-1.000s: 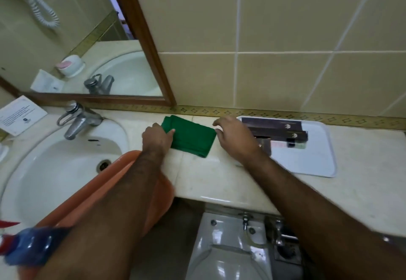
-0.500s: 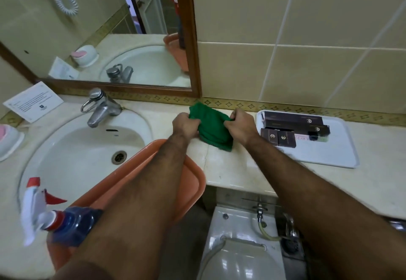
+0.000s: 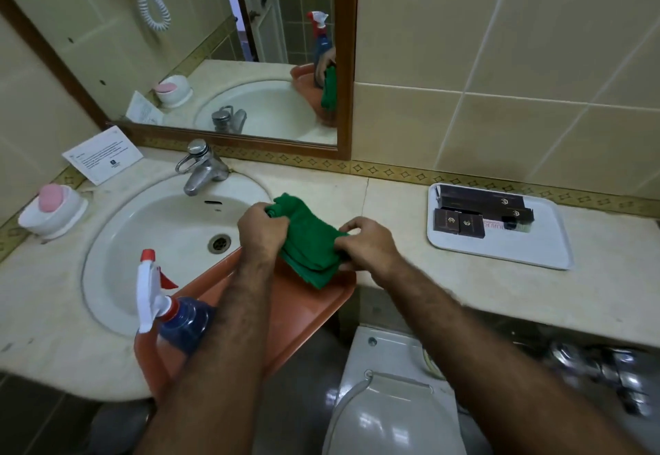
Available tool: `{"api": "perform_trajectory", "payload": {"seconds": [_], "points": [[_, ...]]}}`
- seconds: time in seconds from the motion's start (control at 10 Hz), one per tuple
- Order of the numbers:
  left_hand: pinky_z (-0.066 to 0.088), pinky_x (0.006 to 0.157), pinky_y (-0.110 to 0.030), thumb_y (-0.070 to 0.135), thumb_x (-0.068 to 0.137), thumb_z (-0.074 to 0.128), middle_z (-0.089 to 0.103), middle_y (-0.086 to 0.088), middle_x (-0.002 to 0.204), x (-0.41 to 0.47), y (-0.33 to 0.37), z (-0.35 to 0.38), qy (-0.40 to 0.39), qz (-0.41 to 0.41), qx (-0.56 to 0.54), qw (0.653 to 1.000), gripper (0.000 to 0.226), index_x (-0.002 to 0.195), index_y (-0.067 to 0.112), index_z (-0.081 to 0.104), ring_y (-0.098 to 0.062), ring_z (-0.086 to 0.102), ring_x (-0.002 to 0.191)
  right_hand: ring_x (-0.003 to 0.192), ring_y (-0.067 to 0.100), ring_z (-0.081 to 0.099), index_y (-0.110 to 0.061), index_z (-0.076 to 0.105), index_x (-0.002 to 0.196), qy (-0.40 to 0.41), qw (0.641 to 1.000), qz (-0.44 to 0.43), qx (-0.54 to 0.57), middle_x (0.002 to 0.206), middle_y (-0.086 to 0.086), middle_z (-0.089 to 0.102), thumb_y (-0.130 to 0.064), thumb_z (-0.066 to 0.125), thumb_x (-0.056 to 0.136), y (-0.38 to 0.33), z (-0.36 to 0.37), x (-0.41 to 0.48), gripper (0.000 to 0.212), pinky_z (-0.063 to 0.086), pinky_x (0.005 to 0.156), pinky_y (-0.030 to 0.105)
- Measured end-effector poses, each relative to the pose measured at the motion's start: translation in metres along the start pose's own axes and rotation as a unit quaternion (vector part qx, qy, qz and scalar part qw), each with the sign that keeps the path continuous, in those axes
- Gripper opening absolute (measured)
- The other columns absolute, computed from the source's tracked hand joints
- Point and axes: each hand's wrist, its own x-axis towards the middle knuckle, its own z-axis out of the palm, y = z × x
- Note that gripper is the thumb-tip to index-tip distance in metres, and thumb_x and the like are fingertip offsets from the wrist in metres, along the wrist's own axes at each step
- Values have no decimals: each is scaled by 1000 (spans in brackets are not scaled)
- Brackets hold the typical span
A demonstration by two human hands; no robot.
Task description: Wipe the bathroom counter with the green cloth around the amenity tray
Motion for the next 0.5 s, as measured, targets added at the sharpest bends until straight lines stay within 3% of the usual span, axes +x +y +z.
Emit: {"api": "perform_trajectory", "payload": {"seconds": [0.1, 0.2, 0.3, 0.4, 0.5], "points": [[43, 76, -25, 11, 83, 72, 75, -12, 106, -4, -27, 5, -22, -20, 59, 998, 25, 108, 8, 73, -26, 62, 87, 74, 30, 78, -11, 72, 105, 16, 997, -20, -80, 104, 15, 74, -6, 70, 79, 18, 21, -2, 27, 67, 63, 40], [49, 80, -27, 12, 85, 76, 75, -11, 116, -13, -47, 14, -59, -25, 99, 993, 33, 118, 9, 70, -23, 65, 92, 92, 29, 72, -12, 71, 113, 34, 958, -76, -275, 107, 10, 70, -11, 67, 82, 31, 32, 1, 31, 64, 79, 40], [50, 105, -41, 22, 86, 78, 64, -15, 134, -21, -59, 24, -56, 43, 242, 968, 56, 136, 5, 58, -32, 60, 123, 111, 29, 60, -12, 62, 125, 33, 893, -124, -432, 122, 11, 55, -21, 67, 93, 41, 33, 2, 34, 58, 86, 40], [42, 110, -49, 28, 89, 74, 44, -14, 150, -29, -41, 19, -36, 142, 380, 913, 75, 151, 9, 37, -33, 42, 137, 126, 31, 50, -15, 53, 137, 47, 846, -177, -501, 136, 11, 51, -46, 64, 96, 34, 3, -3, 52, 49, 98, 44], [27, 123, -50, 40, 93, 67, 21, -12, 167, -31, 8, 6, -98, 248, 375, 888, 86, 160, 11, 22, -33, 19, 154, 151, 34, 29, -15, 38, 154, 89, 803, -207, -552, 162, 15, 34, -55, 55, 98, 17, -49, -8, 70, 35, 117, 50]]}}
